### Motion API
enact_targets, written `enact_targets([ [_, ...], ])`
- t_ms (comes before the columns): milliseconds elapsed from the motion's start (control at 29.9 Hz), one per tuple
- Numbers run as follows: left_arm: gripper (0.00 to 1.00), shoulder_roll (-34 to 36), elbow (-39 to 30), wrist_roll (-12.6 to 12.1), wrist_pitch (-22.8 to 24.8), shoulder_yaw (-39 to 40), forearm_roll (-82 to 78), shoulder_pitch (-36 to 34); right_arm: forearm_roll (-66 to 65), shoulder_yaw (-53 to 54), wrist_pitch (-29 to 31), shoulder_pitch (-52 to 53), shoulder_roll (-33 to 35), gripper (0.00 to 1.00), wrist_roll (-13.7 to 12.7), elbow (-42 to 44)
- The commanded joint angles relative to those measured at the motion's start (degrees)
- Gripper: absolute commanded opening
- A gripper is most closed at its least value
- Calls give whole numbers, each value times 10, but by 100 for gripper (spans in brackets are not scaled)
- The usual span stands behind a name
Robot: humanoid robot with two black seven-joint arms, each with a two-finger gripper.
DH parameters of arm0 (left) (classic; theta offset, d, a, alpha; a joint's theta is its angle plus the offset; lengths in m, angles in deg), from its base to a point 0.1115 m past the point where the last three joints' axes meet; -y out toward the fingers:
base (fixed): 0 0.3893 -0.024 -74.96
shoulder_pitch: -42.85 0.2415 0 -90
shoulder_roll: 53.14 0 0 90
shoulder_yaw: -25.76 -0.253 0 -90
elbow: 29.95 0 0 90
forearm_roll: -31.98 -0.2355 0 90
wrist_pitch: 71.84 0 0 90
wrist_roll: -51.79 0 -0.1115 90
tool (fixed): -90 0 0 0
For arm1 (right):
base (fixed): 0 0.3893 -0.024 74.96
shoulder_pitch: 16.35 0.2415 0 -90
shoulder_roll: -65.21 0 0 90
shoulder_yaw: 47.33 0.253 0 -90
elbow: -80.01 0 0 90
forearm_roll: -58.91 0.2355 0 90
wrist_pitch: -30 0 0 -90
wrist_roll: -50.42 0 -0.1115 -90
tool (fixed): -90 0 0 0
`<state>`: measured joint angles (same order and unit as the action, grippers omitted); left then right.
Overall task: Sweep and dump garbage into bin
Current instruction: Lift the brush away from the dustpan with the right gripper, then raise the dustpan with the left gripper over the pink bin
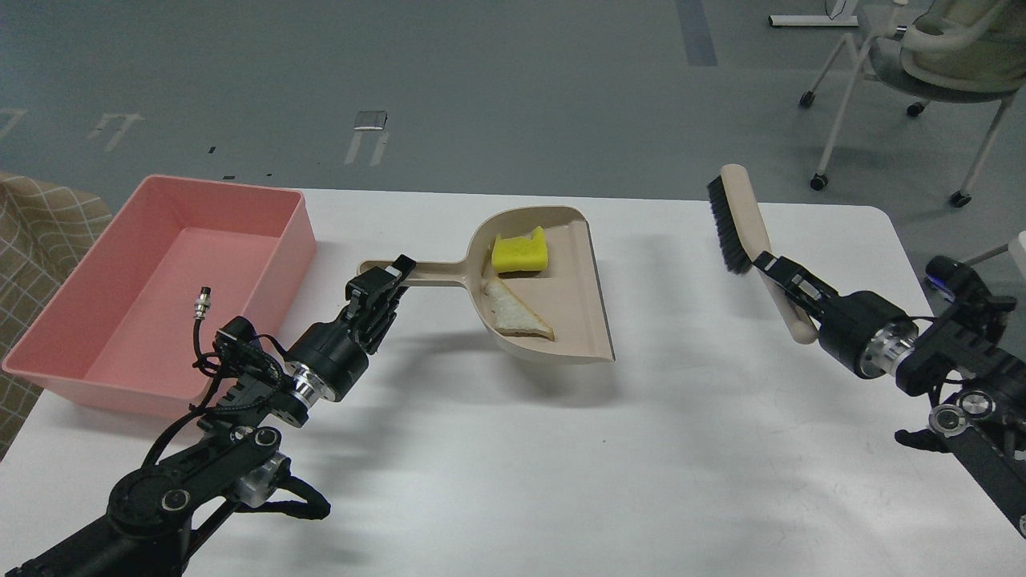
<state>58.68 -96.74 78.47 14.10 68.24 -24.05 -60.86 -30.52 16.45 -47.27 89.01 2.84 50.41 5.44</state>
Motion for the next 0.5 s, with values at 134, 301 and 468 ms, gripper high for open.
enact_targets([
  [134, 0, 4, -1, 1, 0, 5, 1, -1, 0, 19, -1, -46, 41, 19, 4, 0],
  [301, 0, 44, -57, -2, -1, 44, 3, 9, 0, 20, -2, -70, 59, 19, 4, 0],
  [468, 0, 92, -88, -5, 4, 99, 20, 25, 0, 26, -2, -81, 59, 19, 4, 0],
])
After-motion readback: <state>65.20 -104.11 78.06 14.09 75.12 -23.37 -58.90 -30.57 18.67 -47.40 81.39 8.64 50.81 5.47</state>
